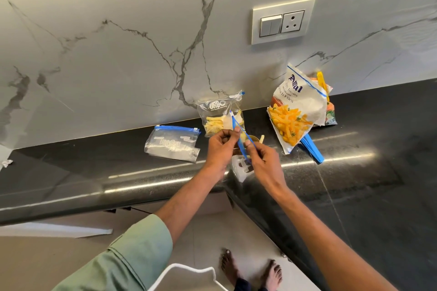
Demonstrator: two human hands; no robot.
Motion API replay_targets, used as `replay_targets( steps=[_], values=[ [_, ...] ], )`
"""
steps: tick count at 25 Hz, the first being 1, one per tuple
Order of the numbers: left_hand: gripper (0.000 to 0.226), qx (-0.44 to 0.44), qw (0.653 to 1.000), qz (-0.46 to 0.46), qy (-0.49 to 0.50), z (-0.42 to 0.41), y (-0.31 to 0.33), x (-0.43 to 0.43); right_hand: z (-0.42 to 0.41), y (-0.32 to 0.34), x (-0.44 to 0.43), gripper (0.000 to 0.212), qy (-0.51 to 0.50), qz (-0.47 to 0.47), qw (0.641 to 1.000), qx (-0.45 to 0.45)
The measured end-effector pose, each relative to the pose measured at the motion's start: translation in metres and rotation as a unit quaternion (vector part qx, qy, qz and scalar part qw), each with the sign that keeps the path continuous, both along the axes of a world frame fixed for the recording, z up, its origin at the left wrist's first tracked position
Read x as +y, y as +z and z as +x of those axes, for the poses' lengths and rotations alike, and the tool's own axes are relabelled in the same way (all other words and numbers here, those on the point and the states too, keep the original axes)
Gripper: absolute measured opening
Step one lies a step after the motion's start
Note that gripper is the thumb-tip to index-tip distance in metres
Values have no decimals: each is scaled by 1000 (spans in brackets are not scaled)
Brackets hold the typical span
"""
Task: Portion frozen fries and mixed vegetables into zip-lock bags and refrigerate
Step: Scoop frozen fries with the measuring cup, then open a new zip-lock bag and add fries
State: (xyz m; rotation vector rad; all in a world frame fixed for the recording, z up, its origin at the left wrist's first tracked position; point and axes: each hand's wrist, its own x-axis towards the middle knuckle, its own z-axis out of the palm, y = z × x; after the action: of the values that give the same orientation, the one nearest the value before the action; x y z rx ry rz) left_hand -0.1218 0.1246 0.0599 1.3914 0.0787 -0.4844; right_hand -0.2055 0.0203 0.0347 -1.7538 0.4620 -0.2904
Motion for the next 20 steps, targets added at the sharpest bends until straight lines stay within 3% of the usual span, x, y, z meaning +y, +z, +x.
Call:
replay_targets(
  steps=[2, 3, 4, 6, 7, 8, 9, 11, 14, 18, 20],
  values=[
    [20, -99, 989, 112, -6, 0, -5, 9, 0, -4, -11, 27, -49, -27, 997, 47],
    [19, -189, 959, 208, -27, 2, -7, 17, 0, -5, -16, 27, -71, -18, 995, 63],
    [21, -293, 898, 323, -60, 3, -10, 25, 0, -7, -19, 27, -82, -12, 994, 76],
    [20, -463, 732, 483, -127, 3, -9, 34, 0, -11, -20, 26, -85, -49, 991, 91],
    [15, -504, 677, 515, -150, 2, -5, 34, -1, -12, -19, 25, -83, -87, 988, 100],
    [12, -512, 653, 532, -170, 0, 1, 32, -2, -11, -18, 24, -83, -131, 983, 104],
    [15, -503, 647, 543, -184, -1, 5, 28, -3, -9, -17, 22, -76, -173, 977, 103],
    [22, -477, 671, 533, -194, -2, 11, 21, -5, -2, -14, 23, -57, -238, 965, 91],
    [21, -444, 742, 466, -187, 3, 21, 15, -2, 8, -9, 58, -59, -305, 948, 72],
    [32, -429, 781, 425, -162, 2, 29, 9, 5, 25, 5, 39, -9, -373, 927, -33],
    [36, -405, 808, 404, -141, 4, 31, 10, 8, 27, 10, 39, 41, -311, 949, -9]
  ],
)
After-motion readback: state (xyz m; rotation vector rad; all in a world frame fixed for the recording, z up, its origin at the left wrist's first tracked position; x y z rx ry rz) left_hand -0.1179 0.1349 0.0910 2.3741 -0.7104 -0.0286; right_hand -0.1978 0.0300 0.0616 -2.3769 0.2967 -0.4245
